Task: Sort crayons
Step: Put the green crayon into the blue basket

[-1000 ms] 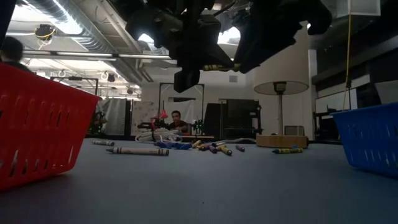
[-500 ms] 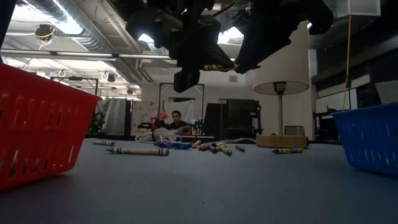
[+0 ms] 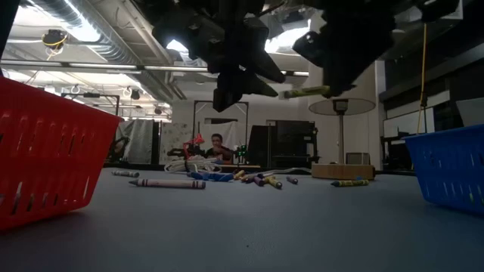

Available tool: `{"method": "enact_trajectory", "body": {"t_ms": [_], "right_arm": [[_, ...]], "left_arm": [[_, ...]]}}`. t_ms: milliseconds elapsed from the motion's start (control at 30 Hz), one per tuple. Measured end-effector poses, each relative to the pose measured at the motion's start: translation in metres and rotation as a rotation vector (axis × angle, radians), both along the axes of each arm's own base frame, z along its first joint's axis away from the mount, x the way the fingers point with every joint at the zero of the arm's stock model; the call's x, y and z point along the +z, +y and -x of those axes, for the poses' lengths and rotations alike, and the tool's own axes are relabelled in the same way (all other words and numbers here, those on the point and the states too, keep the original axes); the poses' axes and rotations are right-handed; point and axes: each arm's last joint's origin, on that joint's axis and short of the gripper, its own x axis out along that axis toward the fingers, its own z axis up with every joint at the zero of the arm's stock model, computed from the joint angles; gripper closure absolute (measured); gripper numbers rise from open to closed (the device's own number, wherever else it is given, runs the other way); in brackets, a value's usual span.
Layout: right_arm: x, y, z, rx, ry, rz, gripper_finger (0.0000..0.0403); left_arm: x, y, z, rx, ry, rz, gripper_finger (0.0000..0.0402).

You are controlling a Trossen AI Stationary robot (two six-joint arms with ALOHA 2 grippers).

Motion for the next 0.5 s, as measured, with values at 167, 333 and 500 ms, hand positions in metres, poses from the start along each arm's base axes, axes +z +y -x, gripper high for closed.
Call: {"method": "enact_trajectory", "body": {"t_ms": [167,333,500], "right_arm": [[-0.002,0.007,0.009,-0.035,0.103,-0.078,0.0376],[-0.005,0.024,0.025,-0.061,0.216,-0.072,0.038],[-0.006,0.044,0.04,-0.103,0.287,-0.071,0.038]], "left_arm": [[0.0,0.002,0.0,0.026,-0.01,-0.096,0.0277],[-0.001,0.003,0.0,0.026,-0.006,-0.118,0.0276],[-0.003,0.003,0.002,0.011,0.018,-0.139,0.0276]]}}
